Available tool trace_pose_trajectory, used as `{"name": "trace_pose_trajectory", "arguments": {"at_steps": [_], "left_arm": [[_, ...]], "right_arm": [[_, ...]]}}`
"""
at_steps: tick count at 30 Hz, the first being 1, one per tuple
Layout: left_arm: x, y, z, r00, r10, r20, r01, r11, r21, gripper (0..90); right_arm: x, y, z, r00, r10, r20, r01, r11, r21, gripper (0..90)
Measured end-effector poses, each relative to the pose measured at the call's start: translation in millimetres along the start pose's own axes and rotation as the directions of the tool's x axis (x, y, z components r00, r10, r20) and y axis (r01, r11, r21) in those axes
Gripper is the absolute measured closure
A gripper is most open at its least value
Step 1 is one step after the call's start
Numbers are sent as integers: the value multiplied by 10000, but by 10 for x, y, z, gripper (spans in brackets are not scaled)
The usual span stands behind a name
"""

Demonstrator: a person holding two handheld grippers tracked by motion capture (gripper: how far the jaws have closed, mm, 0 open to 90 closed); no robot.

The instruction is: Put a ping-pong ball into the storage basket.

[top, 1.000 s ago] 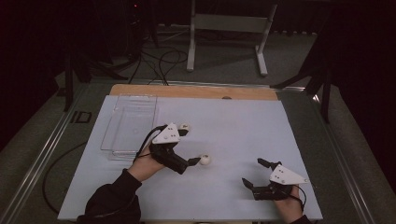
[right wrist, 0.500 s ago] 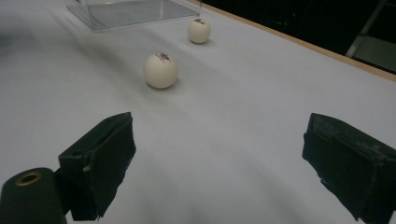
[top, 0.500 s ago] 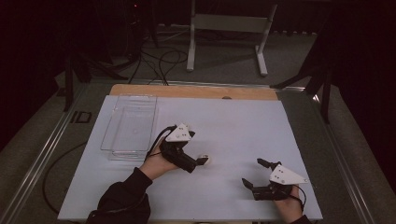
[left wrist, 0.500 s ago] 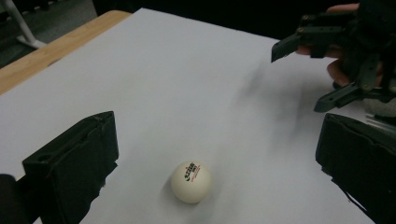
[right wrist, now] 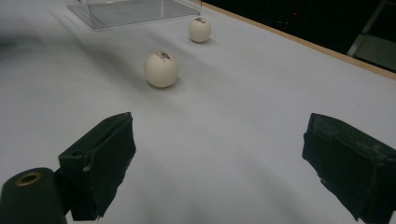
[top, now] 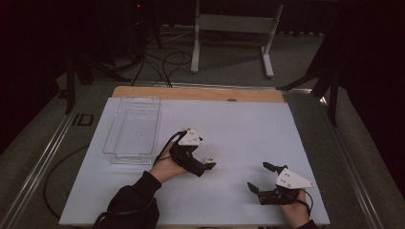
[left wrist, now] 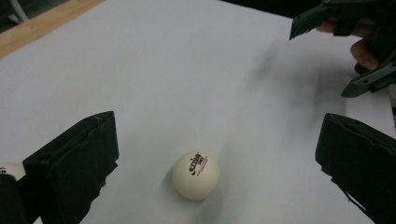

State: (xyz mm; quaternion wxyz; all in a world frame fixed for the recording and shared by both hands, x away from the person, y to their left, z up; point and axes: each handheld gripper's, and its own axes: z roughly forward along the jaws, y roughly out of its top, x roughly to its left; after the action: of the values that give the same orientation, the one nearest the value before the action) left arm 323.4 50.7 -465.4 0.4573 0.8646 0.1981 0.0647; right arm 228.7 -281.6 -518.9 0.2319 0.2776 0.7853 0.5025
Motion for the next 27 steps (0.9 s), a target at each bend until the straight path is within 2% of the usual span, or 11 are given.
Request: {"name": "trace_pose_trajectory", "arguments": {"at_steps": [4, 9, 13, 17, 21, 23, 27], "left_arm": [[4, -30, 52, 9999, -44, 117, 43, 9999, 114, 17], [9, -71, 110, 10000, 25, 68, -28, 9993, 371, 42], [20, -106, 163, 9999, -132, 85, 127, 9983, 571, 70], [31, -131, 209, 9997, -144, 185, 125, 9950, 990, 88], [17, -144, 241, 9998, -135, 156, 115, 9926, 1205, 118], [13, -154, 277, 9999, -110, 117, 91, 9887, 1499, 125], [20, -162, 311, 9997, -205, 120, 182, 9857, 1676, 156]], "right_arm": [[0, -2, 1, 10000, 5, -9, -5, 10000, 0, 92], [-2, 0, 0, 10000, -12, -20, 12, 10000, -14, 92], [-1, 0, 0, 10000, -15, -12, 15, 10000, 7, 92], [-1, 0, 0, 10000, -16, -13, 16, 10000, 2, 92], [-2, -1, 1, 10000, 9, -37, -9, 10000, 24, 92], [1, -1, 3, 10000, -6, -50, 6, 10000, 51, 92], [1, 0, 3, 10000, 22, -63, -22, 10000, 60, 92]]}}
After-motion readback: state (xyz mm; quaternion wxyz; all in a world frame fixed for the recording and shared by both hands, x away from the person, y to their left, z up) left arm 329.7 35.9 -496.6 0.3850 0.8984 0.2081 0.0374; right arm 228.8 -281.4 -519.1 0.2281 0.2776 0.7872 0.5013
